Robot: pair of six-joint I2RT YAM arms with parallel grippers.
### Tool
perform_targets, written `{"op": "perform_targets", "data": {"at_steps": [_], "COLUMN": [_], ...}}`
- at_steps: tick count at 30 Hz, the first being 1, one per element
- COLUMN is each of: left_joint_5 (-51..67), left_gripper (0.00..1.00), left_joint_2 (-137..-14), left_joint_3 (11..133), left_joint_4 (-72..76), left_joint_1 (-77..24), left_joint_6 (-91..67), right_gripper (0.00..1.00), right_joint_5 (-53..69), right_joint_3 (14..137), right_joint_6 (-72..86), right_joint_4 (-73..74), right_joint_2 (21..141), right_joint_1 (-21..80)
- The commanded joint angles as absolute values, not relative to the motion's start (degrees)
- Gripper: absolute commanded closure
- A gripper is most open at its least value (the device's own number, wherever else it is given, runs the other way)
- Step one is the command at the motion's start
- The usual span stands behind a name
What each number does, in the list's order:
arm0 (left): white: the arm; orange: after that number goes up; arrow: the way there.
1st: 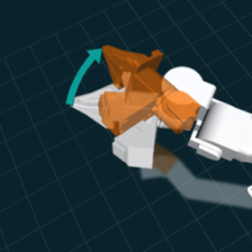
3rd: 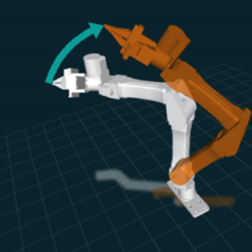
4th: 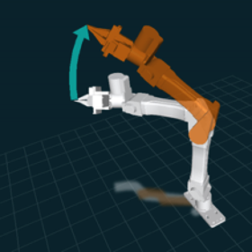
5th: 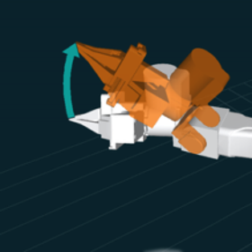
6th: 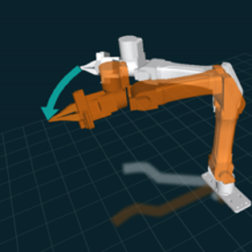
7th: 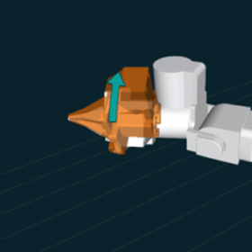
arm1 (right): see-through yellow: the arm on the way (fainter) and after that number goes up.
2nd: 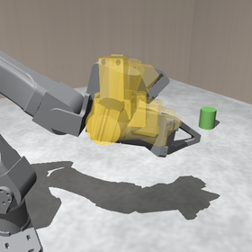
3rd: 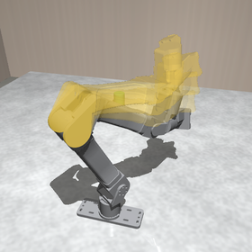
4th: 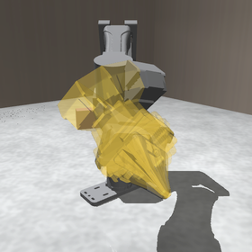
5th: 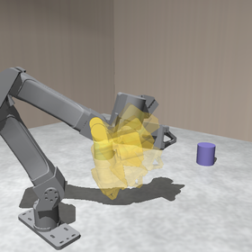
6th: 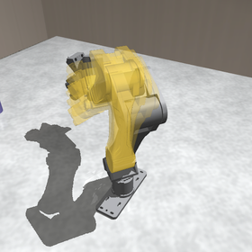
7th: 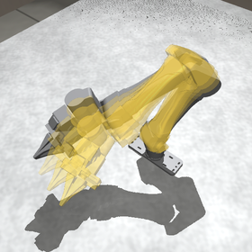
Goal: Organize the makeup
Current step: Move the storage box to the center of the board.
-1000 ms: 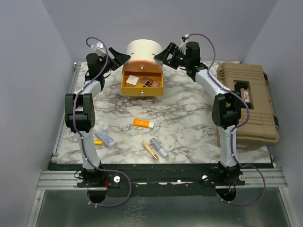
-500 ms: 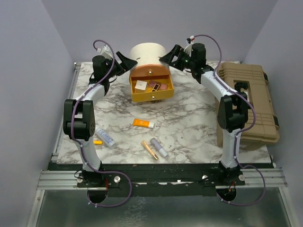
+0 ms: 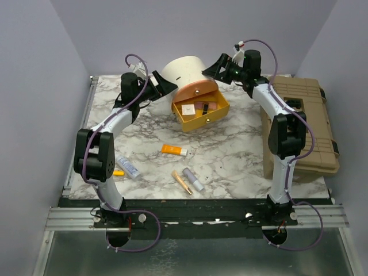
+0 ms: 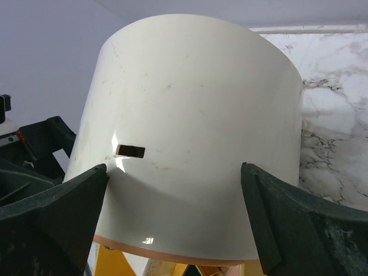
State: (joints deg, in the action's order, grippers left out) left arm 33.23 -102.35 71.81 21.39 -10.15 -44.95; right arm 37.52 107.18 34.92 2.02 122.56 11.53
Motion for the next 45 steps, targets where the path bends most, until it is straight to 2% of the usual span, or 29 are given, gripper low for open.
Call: {"op": "perform_targets", "data": {"at_steps": [1,18,24,28,34,37,45], "left_joint_5": [36.72,36.24,36.64,38.28,38.29,38.32,36.91], "left_gripper": [0.11,0.11,0.11,0.11,0.11,0.11,0.11], "left_joint_2": [-100.55,-102.84,-104.47,-105.51,-104.32,-103.63,-100.68], "left_joint_3": [71.99,76.41,78.93,80.82,81.25,80.82,80.43], "left_joint_4": [17.14,12.16,11.78,10.64,7.02,6.07,3.38], "left_joint_1": [-12.6,-9.42,-8.66,-8.36,-7.97,-7.94,-7.92], "left_joint_6": [-42.78,-38.02,-37.68,-37.47,-34.08,-33.1,-27.61], "right_gripper": [0.0,0.0,0.0,0.0,0.0,0.0,0.0], "right_joint_5": [44.12,44.25,42.94,47.14,46.05,41.7,18.97], "right_joint_3": [102.81,99.33,95.17,93.08,91.97,93.01,99.54], "right_joint_6": [34.79,28.05,31.2,33.72,31.98,29.46,20.74], "right_joint_4": [4.85,13.68,10.65,8.72,10.38,12.93,20.56], "right_joint_2": [122.37,118.3,115.79,114.97,112.85,111.64,107.86], "right_joint_1": [13.42,14.41,14.77,15.06,16.16,16.15,15.84]}}
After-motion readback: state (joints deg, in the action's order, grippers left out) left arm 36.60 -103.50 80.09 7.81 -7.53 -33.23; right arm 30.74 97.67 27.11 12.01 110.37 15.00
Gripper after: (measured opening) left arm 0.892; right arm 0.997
